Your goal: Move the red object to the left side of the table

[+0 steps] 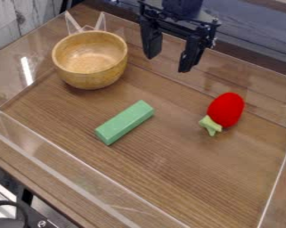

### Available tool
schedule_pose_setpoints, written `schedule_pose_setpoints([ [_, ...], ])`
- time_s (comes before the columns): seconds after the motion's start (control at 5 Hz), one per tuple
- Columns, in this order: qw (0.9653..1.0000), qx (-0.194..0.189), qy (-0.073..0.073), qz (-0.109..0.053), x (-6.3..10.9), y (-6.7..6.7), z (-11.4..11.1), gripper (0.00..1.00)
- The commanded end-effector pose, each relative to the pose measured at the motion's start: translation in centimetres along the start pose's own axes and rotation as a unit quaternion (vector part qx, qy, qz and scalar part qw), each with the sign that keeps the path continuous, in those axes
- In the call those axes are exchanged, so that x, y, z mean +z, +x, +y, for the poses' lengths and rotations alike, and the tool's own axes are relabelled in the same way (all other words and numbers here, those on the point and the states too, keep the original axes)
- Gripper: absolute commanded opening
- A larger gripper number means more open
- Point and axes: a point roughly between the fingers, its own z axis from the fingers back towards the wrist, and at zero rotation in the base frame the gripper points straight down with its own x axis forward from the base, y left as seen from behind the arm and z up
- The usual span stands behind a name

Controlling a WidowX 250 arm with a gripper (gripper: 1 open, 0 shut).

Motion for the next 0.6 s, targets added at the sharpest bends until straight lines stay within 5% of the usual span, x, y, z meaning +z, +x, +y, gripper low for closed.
schedule_pose_setpoints([
  [0.0,0.9998,-0.016,0.000,0.008,-0.8,0.3,-0.9,1.00],
  [0.4,0.9906,-0.135,-0.009,0.014,-3.2,1.0,-4.5,1.00],
])
